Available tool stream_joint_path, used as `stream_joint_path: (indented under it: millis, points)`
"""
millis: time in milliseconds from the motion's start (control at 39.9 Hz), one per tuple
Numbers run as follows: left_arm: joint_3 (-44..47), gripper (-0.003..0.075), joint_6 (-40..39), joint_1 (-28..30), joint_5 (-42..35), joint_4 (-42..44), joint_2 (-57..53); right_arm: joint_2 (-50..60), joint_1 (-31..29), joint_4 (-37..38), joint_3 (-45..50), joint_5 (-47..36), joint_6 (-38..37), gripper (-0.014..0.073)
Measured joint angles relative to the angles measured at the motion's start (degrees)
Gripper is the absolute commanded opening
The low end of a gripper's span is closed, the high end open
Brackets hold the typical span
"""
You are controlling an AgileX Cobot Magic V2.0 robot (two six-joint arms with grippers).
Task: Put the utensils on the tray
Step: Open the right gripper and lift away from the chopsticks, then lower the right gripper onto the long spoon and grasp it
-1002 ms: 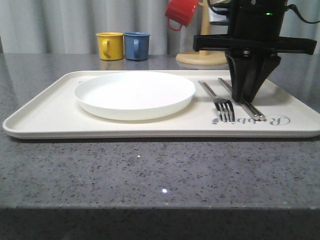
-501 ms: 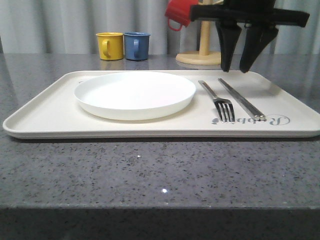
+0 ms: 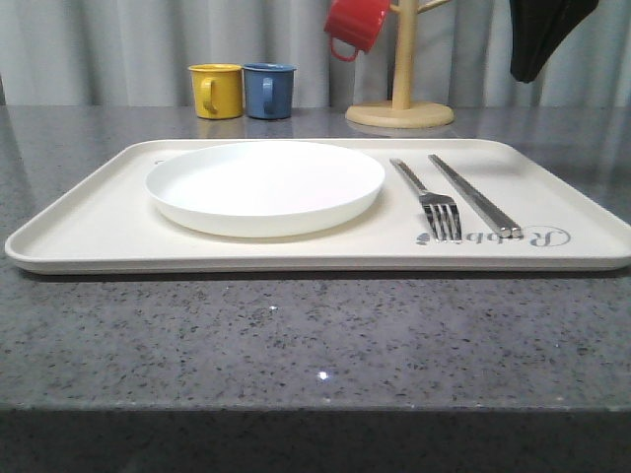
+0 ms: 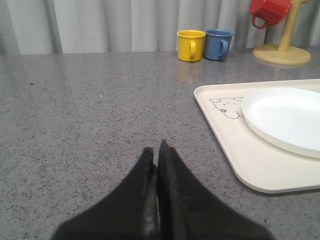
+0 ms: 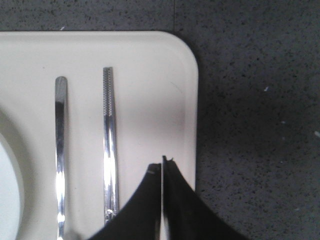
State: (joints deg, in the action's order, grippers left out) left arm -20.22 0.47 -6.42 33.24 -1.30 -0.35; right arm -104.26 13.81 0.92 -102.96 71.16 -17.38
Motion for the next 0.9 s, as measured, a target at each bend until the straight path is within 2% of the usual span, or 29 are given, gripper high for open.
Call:
stream_joint_path:
  millis: [125, 250, 601, 726, 902]
  points:
    - [0.0, -0.0018, 0.0, 0.0, 0.0, 0.0, 0.0, 0.9, -2.3, -0.1, 0.1, 0.0, 2.7, -0.0066]
    - [0.0, -0.0018, 0.0, 0.0, 0.0, 0.0, 0.0, 2.5, -6.5, -0.4, 1.9, 0.1, 6.2, -0.0066]
    - [0.0, -0.0018, 0.0, 0.0, 0.0, 0.0, 0.0, 6.1, -24.2, -0.9, 8.2, 0.1, 18.5, -0.0059]
    - [0.0, -0.0018, 0.0, 0.0, 0.0, 0.0, 0.0, 6.1, -27.7, -1.6, 9.7, 0.1, 22.2, 0.0047]
    - [0.0, -0.0018, 0.0, 0.0, 0.0, 0.0, 0.0, 6.1, -29.4, 0.1, 9.9, 0.1, 23.6, 0.0364]
